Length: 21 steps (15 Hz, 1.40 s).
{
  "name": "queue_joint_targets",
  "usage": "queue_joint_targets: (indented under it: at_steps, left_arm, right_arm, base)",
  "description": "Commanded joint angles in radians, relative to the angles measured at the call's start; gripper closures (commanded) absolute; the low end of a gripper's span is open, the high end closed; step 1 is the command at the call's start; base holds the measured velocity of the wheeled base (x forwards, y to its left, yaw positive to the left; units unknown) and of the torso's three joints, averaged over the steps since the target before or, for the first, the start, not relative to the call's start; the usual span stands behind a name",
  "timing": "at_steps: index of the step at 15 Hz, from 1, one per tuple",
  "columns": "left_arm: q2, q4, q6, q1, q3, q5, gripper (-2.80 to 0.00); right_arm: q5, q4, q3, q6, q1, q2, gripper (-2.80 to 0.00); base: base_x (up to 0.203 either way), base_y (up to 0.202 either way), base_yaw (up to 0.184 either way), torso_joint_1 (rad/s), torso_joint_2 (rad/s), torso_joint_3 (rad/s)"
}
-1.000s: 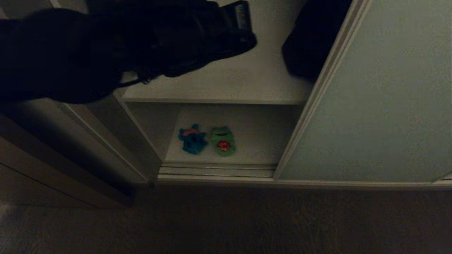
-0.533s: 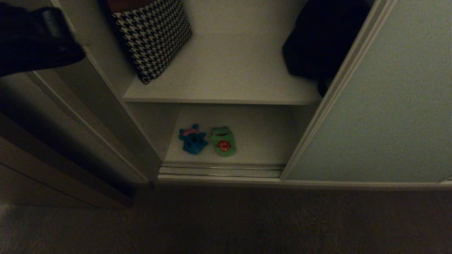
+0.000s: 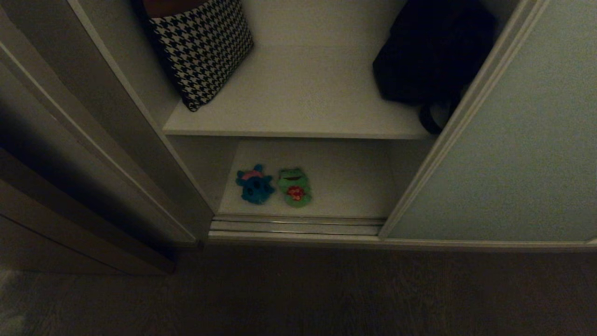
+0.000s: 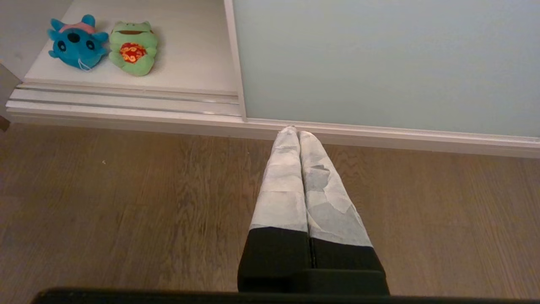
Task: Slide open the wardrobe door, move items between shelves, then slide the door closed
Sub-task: Open the door
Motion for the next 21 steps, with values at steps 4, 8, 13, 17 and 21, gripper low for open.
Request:
queue_joint_targets:
  at_steps: [4,8,13,17,21]
  left_arm:
    - [-0.429,0.002,0.065,-0.002,0.265,-0.002,0.0]
    - [-0.421,-0.049,0.028,-0.004,0.315,0.024,0.0]
    - [-0.421,-0.051,0.024,-0.005,0.315,0.028,0.0]
    - [-0.421,-0.051,0.015,-0.004,0.315,0.032,0.0]
    - [-0.421,-0.051,0.012,-0.004,0.315,0.034,0.0]
  right_arm:
    - [0.0,0.0,-0.001,0.0,0.0,-0.002,0.0]
    - [0.0,0.0,0.0,0.0,0.0,-0.002,0.0]
    - [-0.001,0.0,0.001,0.0,0.0,-0.002,0.0]
    - [0.0,0.0,-0.001,0.0,0.0,-0.002,0.0]
    - [0.0,0.0,0.0,0.0,0.0,-0.002,0.0]
  base:
    - [0.0,0.0,0.0,0.0,0.0,0.0]
    - [0.0,0.0,0.0,0.0,0.0,0.0]
    - [0.0,0.0,0.0,0.0,0.0,0.0]
    - [0.0,0.0,0.0,0.0,0.0,0.0]
    - [0.0,0.0,0.0,0.0,0.0,0.0]
